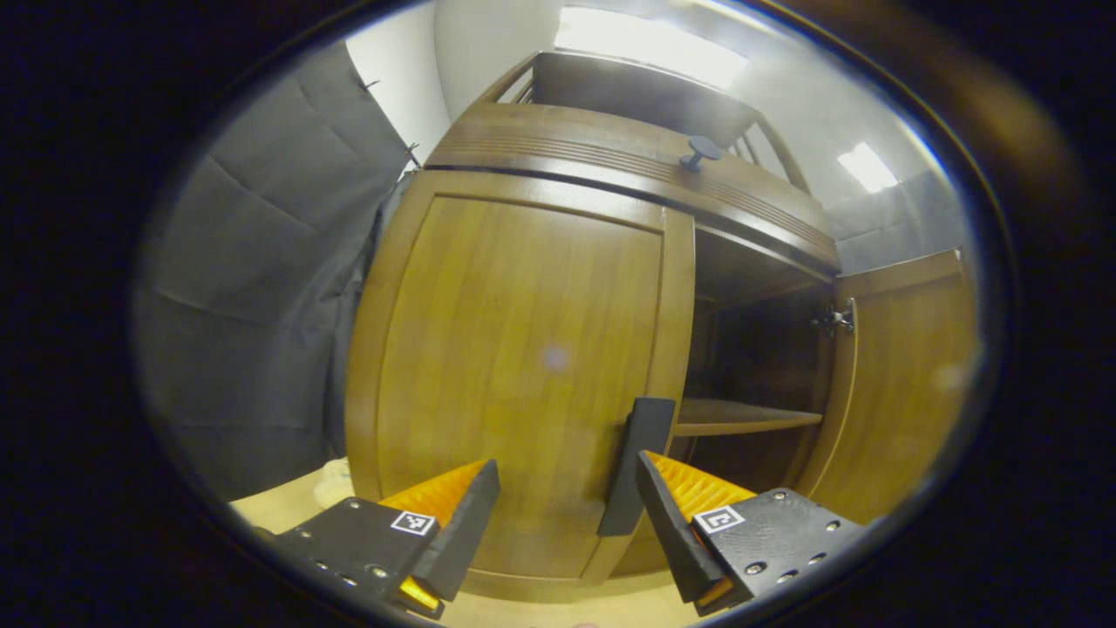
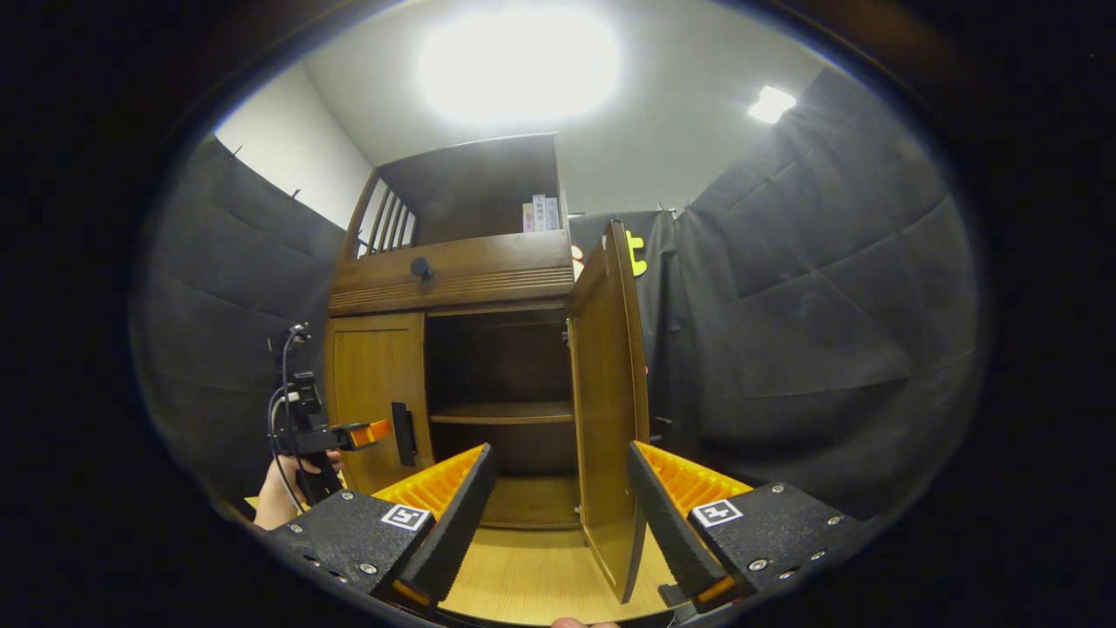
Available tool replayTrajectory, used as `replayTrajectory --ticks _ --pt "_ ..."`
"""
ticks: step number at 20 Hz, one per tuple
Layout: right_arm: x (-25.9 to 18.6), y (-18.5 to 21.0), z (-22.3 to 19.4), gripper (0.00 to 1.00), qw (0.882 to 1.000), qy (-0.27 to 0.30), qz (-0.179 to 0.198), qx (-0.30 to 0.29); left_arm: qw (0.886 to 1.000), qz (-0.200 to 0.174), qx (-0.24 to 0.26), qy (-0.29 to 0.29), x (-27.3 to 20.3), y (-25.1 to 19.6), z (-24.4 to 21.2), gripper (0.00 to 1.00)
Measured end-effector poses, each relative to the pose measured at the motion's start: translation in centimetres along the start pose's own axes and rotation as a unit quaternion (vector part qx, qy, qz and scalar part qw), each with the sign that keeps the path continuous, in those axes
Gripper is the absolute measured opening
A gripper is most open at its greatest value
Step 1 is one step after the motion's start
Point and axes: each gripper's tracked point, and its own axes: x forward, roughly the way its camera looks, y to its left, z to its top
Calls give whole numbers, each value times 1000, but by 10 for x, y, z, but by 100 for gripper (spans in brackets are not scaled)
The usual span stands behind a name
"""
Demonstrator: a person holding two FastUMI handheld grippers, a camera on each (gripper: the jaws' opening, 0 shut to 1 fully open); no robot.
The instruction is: Open the right door of the double-door shoe cabinet with the right hand, and open the left door with the left hand.
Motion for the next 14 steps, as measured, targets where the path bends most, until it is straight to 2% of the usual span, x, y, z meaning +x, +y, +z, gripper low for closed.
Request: replayTrajectory --ticks 1,3,5,7,12,13,14 --pt "4 2 -4 91 1000 3 4 2 1000 -4 4 6 7 -8 -2 91" --pt "14 3 -10 93 1000 11 12 7 1000 -24 11 -9 13 -26 10 91" --pt "22 3 -19 93 1000 20 17 11 999 -4 35 -15 17 -21 16 91" --pt "30 3 -26 93 999 28 20 17 999 -5 47 -7 26 -24 14 91" --pt "39 12 -43 93 998 45 38 24 999 -10 43 28 42 -24 1 91" --pt "40 11 -45 93 998 47 38 22 999 0 46 28 43 -19 5 91" --pt "42 10 -48 93 998 50 38 19 998 6 51 24 47 -16 6 95"
